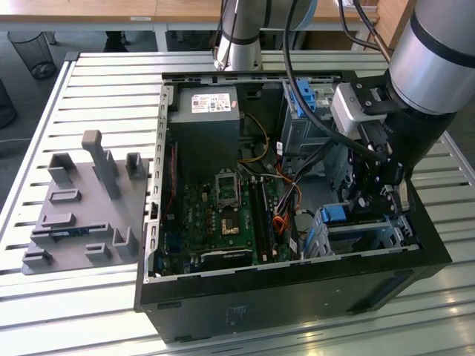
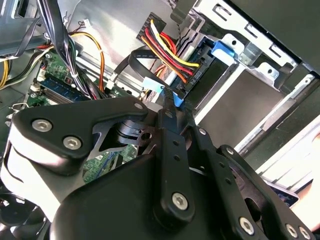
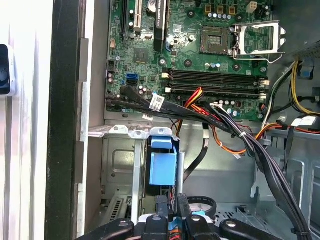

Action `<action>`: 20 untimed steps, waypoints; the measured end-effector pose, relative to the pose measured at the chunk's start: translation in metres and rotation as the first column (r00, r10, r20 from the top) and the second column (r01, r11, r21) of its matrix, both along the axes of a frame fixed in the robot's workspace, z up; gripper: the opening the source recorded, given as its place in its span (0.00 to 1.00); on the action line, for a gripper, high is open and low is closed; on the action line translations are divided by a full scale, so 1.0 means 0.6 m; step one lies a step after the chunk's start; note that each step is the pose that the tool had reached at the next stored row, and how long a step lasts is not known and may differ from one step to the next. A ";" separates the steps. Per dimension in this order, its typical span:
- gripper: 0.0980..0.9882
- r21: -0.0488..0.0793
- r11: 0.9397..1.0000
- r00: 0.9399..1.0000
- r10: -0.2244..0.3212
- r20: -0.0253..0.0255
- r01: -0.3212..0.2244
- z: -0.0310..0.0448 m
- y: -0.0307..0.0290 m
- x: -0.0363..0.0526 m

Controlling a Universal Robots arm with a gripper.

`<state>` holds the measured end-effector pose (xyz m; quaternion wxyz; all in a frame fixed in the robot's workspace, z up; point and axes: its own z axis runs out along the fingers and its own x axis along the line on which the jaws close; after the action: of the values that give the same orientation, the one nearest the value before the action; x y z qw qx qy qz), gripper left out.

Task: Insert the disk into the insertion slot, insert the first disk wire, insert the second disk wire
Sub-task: 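Insert the second disk wire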

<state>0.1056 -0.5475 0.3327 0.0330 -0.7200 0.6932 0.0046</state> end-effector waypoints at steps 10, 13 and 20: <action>0.11 0.017 1.000 1.000 0.000 0.000 0.000 -0.002 -0.0045 0.001; 0.11 0.019 1.000 1.000 0.000 0.000 0.000 -0.003 -0.0045 0.001; 0.11 0.020 1.000 1.000 0.000 0.000 0.000 -0.005 -0.0047 0.001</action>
<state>0.1064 -0.5503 0.3299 0.0401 -0.7196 0.6931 0.0114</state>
